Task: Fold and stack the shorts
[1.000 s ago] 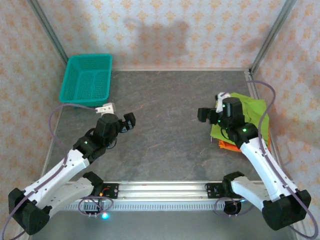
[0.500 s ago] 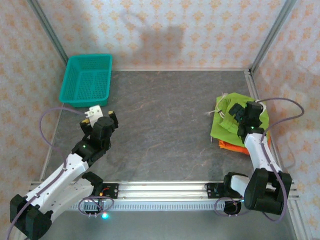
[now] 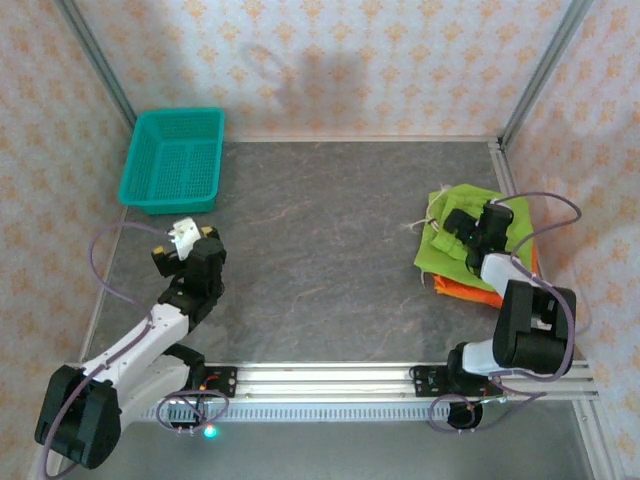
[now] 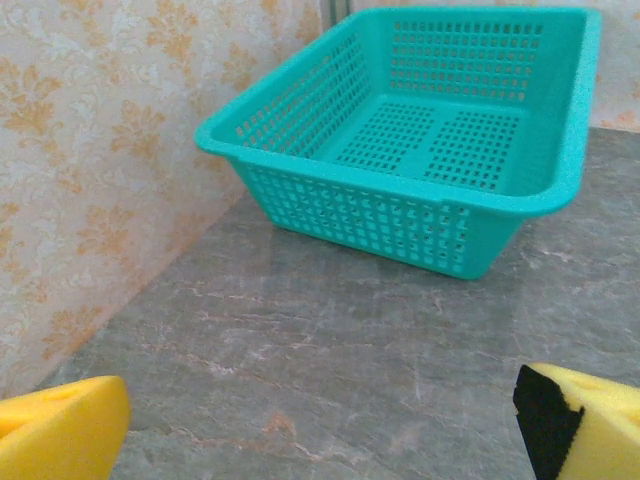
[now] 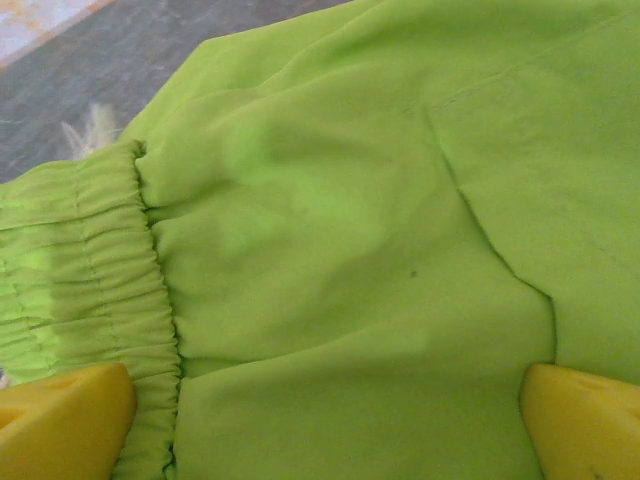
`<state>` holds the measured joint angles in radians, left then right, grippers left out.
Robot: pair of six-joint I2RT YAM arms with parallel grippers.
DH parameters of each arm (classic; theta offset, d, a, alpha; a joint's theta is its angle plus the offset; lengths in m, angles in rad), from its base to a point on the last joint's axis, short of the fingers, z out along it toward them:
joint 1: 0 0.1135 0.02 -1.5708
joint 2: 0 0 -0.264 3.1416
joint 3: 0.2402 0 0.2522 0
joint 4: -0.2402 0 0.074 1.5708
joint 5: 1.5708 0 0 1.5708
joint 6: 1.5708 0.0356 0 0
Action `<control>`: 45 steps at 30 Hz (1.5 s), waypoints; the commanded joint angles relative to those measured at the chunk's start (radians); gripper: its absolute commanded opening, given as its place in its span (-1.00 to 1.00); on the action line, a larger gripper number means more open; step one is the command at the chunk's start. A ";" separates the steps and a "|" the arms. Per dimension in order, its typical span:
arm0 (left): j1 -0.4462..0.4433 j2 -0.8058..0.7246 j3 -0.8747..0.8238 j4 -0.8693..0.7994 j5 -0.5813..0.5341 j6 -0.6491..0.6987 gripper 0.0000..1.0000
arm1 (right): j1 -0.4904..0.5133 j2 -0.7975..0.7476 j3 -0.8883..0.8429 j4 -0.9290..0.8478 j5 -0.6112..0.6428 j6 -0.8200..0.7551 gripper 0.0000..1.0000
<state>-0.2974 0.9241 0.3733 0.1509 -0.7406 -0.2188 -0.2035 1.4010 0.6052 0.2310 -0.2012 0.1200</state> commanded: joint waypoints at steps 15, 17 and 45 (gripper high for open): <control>0.160 0.286 -0.078 0.512 0.218 0.077 1.00 | 0.124 0.085 -0.147 0.460 -0.134 -0.185 0.99; 0.181 0.306 -0.058 0.501 0.267 0.089 1.00 | 0.127 0.085 -0.145 0.458 -0.134 -0.186 0.99; 0.220 0.570 0.033 0.623 0.445 0.182 1.00 | 0.148 0.126 -0.205 0.592 -0.058 -0.187 0.99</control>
<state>-0.0849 1.4952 0.3847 0.7708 -0.2947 -0.0509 -0.0658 1.5146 0.4057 0.8165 -0.2848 -0.0540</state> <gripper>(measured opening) 0.998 0.993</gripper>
